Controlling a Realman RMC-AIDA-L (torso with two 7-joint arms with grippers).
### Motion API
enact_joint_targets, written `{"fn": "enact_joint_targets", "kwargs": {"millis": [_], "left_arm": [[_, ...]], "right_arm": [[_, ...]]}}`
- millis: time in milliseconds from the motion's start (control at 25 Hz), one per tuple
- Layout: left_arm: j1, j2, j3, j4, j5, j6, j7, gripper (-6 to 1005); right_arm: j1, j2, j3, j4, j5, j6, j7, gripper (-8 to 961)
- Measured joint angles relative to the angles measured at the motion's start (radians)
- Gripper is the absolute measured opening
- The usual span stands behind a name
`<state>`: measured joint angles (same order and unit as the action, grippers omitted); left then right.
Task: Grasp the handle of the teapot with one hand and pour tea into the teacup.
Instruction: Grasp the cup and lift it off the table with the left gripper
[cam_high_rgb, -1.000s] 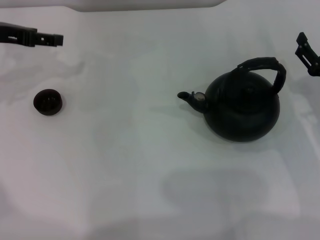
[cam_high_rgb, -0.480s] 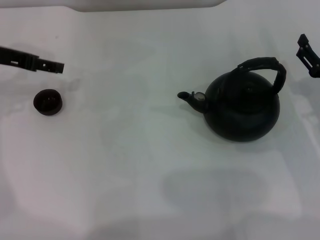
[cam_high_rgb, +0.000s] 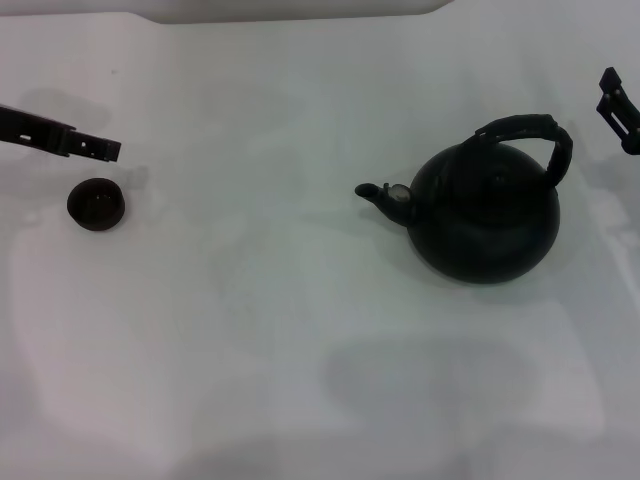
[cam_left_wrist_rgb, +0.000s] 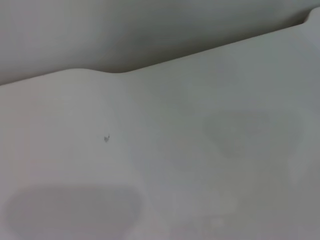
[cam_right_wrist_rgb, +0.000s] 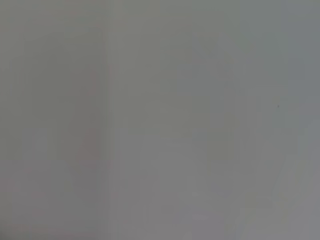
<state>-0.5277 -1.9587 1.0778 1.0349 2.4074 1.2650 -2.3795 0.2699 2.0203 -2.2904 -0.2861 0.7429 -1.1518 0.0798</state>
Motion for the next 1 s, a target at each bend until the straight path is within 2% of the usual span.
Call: {"fn": "enact_joint_targets", "kwargs": {"millis": [160, 400, 1000], "left_arm": [[0.0, -0.002, 0.002, -0.01, 0.011, 0.0, -0.005, 871], [0.001, -0.024, 0.0, -0.018, 0.047, -0.014, -0.005, 871], [0.003, -0.039, 0.005, -0.018, 0.064, -0.008, -0.006, 872]], "right_arm": [[0.001, 0.0, 0.0, 0.001, 0.001, 0.001, 0.0, 873], [0.005, 0.0, 0.0, 0.002, 0.001, 0.003, 0.0, 873], [0.002, 0.0, 0.0, 0.002, 0.001, 0.012, 0.0, 873]]}}
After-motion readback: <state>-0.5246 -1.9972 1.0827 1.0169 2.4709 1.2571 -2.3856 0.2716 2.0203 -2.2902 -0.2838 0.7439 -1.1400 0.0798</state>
